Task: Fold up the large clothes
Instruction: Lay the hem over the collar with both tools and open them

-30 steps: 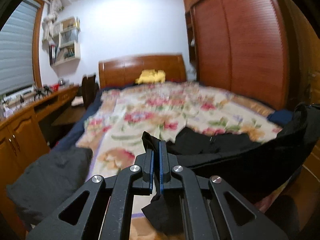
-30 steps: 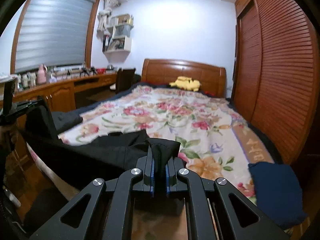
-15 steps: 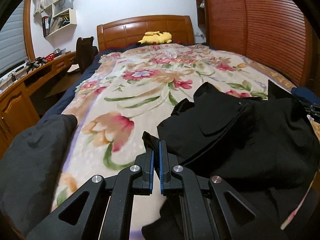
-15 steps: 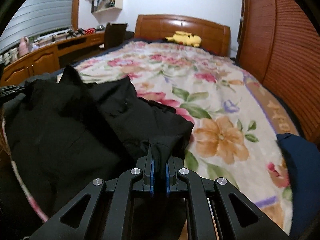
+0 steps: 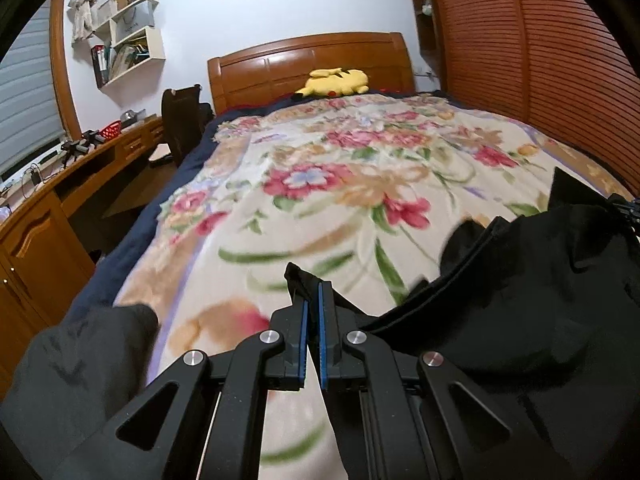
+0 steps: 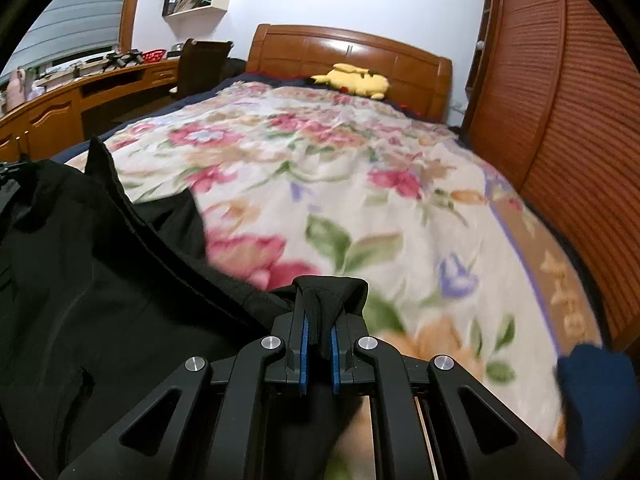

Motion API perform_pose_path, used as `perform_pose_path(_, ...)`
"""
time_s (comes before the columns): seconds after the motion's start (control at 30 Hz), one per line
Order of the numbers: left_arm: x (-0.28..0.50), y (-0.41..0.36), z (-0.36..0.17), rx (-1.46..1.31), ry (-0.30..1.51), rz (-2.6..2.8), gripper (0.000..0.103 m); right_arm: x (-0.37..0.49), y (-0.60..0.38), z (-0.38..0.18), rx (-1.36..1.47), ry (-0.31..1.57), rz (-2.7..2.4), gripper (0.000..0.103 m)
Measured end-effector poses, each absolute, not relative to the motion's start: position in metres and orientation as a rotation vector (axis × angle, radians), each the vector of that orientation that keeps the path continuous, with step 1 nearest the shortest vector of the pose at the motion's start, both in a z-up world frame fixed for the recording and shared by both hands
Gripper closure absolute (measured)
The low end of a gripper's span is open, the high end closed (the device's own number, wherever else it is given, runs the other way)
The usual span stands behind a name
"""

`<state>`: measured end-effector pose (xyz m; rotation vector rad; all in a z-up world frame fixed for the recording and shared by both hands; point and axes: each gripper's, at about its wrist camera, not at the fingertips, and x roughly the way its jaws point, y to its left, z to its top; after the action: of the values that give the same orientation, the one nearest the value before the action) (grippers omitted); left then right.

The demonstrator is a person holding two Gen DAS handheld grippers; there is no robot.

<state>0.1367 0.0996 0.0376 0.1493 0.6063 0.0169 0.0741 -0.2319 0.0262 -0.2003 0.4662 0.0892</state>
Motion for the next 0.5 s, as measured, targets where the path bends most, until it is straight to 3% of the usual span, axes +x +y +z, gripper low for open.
perform_pose_path(0.37, 0.187, 0.091, 0.048, 0.16, 0.573, 0.064, 0.098, 0.17, -0.215, 0.039, -0.239, 0.455, 0.019, 0.095)
perform_pose_path(0.47, 0.19, 0.088, 0.044, 0.16, 0.582, 0.067, 0.094, 0.181, -0.212, 0.028, -0.236, 0.476, 0.013, 0.095)
perform_pose_path(0.5, 0.188, 0.087, 0.041, 0.161, 0.59, 0.067, 0.088, 0.182, -0.211, 0.026, -0.24, 0.482, 0.013, 0.095)
